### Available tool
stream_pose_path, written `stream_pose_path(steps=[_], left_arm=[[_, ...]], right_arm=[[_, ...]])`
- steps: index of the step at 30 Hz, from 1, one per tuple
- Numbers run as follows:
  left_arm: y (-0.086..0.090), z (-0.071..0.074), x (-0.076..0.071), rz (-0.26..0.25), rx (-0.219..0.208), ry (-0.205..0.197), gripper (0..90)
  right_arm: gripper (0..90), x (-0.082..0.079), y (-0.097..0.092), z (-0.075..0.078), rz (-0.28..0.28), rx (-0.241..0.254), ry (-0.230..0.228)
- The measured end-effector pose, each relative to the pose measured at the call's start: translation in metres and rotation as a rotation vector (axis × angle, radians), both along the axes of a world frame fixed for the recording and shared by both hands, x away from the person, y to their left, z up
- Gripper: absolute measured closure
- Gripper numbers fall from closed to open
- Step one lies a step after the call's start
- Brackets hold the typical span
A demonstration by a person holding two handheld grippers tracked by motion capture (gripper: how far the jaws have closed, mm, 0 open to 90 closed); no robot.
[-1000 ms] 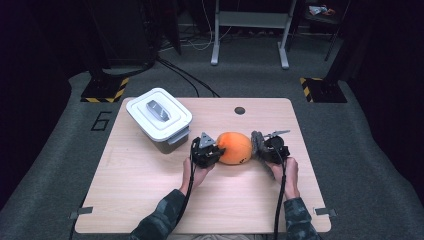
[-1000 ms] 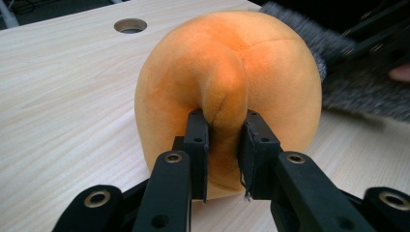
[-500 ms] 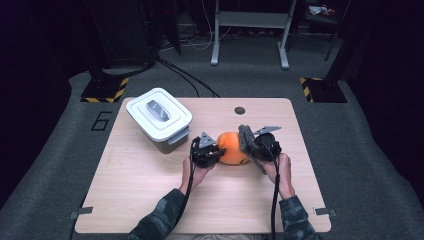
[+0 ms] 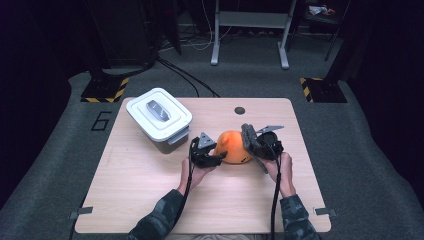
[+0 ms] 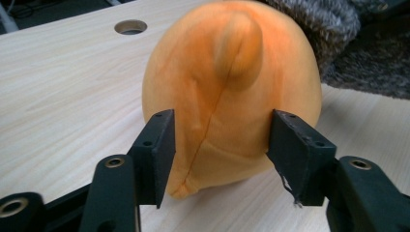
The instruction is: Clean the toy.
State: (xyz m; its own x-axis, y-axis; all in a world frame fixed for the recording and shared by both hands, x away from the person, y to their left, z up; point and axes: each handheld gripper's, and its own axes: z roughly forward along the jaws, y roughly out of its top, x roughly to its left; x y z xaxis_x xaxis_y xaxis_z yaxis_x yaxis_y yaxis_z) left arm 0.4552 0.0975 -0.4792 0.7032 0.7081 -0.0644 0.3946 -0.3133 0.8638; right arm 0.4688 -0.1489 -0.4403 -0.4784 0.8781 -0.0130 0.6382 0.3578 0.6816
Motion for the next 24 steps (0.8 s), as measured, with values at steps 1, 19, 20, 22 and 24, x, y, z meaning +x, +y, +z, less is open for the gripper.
stream_pose_path(steps=[1, 19, 20, 22, 24], left_arm=[[-0.001, -0.002, 0.001, -0.010, 0.001, 0.005, 40.8], [-0.005, 0.002, -0.002, -0.013, -0.042, 0.009, 82.1], [-0.006, 0.004, -0.004, -0.018, -0.043, 0.001, 82.3], [-0.009, 0.008, -0.007, -0.032, -0.047, -0.004, 82.5], [-0.012, 0.010, -0.008, -0.042, -0.024, -0.007, 82.5]], right_arm=[[73.2, 0.000, 0.000, 0.000, -0.001, 0.002, -0.005], [73.1, -0.014, 0.005, 0.023, 0.026, 0.014, -0.084], [73.1, -0.016, 0.008, 0.027, 0.036, 0.021, -0.088], [73.0, -0.019, 0.015, 0.033, 0.062, 0.033, -0.100], [73.0, -0.020, 0.022, 0.036, 0.095, 0.022, -0.113]])
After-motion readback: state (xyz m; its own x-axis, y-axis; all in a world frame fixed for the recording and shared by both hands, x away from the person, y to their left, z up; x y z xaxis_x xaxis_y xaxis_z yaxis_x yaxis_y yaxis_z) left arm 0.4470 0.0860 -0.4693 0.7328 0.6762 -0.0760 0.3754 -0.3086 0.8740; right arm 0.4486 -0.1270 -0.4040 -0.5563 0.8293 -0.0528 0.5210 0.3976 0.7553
